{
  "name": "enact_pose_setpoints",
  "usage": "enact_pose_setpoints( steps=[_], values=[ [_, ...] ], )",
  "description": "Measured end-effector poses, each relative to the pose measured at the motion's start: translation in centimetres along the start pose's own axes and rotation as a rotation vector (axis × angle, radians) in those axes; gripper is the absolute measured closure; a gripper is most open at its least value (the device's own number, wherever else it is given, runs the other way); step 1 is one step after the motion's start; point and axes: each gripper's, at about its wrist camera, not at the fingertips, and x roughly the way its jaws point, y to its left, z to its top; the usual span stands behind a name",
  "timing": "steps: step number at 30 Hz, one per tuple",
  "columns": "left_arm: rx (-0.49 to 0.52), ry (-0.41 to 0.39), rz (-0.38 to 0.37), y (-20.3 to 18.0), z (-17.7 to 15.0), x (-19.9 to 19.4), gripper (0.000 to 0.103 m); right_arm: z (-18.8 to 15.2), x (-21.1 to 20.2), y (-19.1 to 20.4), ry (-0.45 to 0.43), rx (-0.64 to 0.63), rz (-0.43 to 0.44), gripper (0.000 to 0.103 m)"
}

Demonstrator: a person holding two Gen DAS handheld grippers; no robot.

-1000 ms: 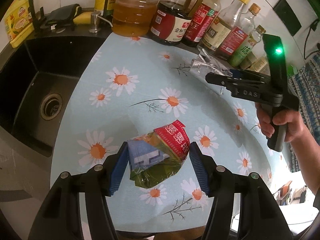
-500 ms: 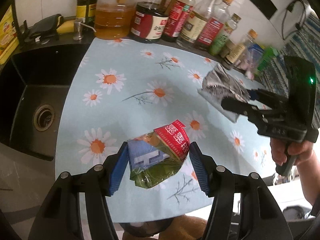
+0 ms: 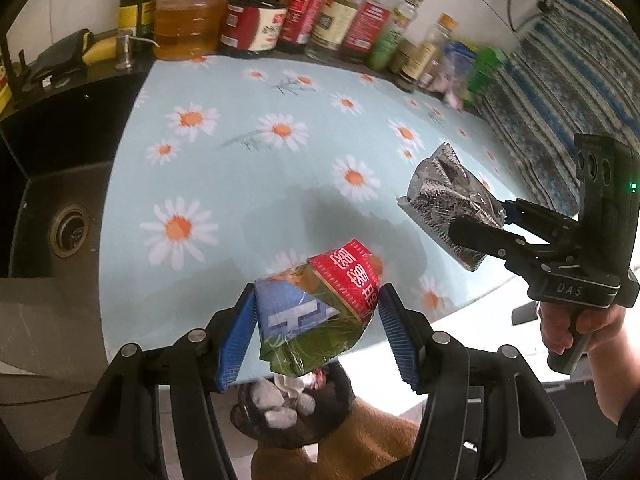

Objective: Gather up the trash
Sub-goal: 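Carry the wrapper and foil packet over the black bin and open both tools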

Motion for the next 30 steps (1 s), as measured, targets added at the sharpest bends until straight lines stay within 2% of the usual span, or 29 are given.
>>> enact_pose_setpoints(
  steps=[10,19,30],
  values=[
    [0.036,0.075,-0.07,-0.2,-4.9,0.2,0.044,-6.0,-0.9,3.2,0.019,0.097,0.008,0.037],
    [0.033,0.186,-0.079,0.6,-9.4,2.4,0.044,-12.0,1.2,4.8,0.13,0.156,0.018,0.037],
    [0.012,0.32,-0.058,1.1,-14.0,7.9,0.044,-19.7,6.5,3.3,0.29,0.321,0.001,0.037]
  ],
)
